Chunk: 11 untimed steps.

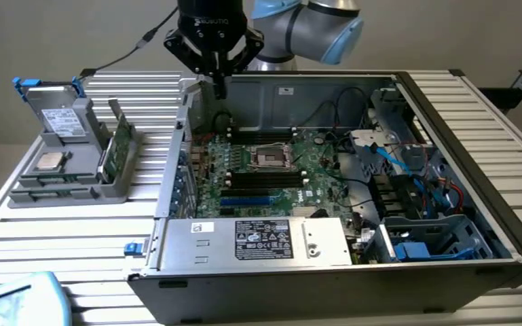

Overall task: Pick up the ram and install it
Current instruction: 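Reach for the ram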

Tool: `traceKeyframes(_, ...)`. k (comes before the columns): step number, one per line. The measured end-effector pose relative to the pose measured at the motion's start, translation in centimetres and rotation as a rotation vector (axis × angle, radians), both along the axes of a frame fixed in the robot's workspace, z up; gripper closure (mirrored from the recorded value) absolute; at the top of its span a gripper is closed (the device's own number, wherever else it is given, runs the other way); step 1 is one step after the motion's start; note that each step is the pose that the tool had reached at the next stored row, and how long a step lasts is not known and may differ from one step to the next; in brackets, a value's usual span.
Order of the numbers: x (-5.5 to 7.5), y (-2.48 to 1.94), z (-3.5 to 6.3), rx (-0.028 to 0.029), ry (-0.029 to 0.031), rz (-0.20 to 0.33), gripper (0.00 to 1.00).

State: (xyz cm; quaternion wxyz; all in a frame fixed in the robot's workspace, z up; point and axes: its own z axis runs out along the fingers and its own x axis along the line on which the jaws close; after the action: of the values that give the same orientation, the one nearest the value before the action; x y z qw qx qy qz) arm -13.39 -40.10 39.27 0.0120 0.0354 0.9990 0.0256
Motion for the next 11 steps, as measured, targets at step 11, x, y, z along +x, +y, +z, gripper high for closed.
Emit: traceKeyframes(11, -5.0, 0.0, -0.01, 0.0068, -0.0004, 0.0, 0.89)
